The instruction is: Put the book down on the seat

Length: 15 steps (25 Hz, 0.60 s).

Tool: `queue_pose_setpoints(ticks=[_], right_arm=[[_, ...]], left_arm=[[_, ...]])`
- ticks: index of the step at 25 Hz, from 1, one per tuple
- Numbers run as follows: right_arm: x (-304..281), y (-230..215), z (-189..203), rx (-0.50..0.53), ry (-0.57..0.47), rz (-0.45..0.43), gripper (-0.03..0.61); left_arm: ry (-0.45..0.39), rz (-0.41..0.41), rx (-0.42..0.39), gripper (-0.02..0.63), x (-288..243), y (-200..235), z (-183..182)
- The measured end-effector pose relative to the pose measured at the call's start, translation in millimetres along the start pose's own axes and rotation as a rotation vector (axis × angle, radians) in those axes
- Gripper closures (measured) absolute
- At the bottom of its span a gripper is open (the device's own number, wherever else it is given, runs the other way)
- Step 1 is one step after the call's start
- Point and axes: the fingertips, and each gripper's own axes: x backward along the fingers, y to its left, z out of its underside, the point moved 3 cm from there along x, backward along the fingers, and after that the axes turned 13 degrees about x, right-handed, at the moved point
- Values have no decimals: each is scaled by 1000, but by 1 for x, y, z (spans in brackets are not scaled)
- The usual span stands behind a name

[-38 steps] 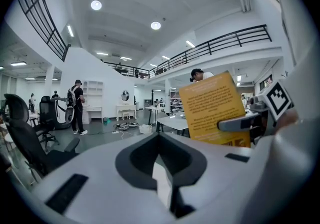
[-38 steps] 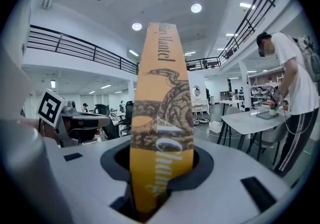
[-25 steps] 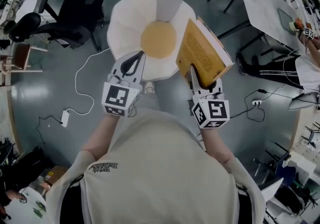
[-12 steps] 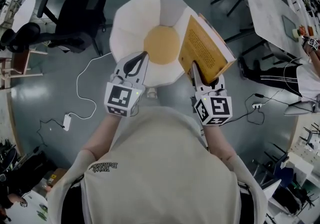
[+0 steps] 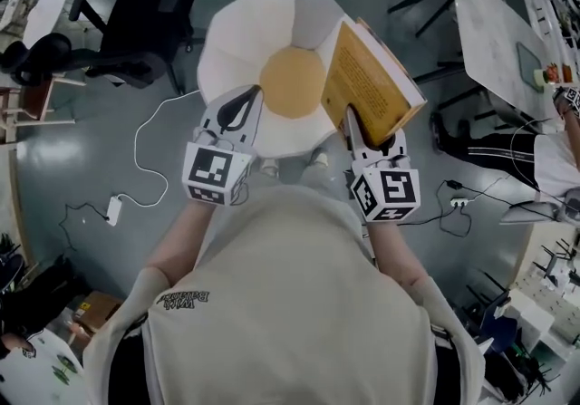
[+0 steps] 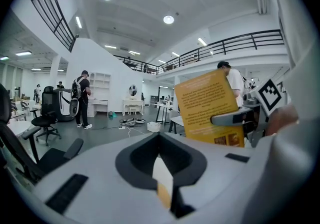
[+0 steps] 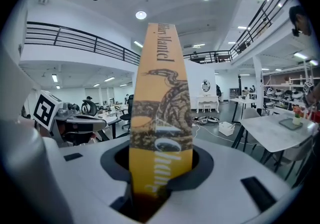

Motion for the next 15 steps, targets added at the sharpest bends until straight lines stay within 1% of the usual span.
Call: queue_pose_setpoints(ticks=[6,10,13,15], right_arm=[[-23,-11,4,21,6,-99,425],[-30,-18,6,32,8,-166,426],[-37,-19,14,32,34,-227,426],[-44,-16,23,51,71,-263,426]], left_arm=[[-7,-84,25,603,-9,2,-1],[7,-118,44,603,-17,-3,3],[21,-140,57,603,-20,-7,12],[36,-159,68,603,-21,-4,20]])
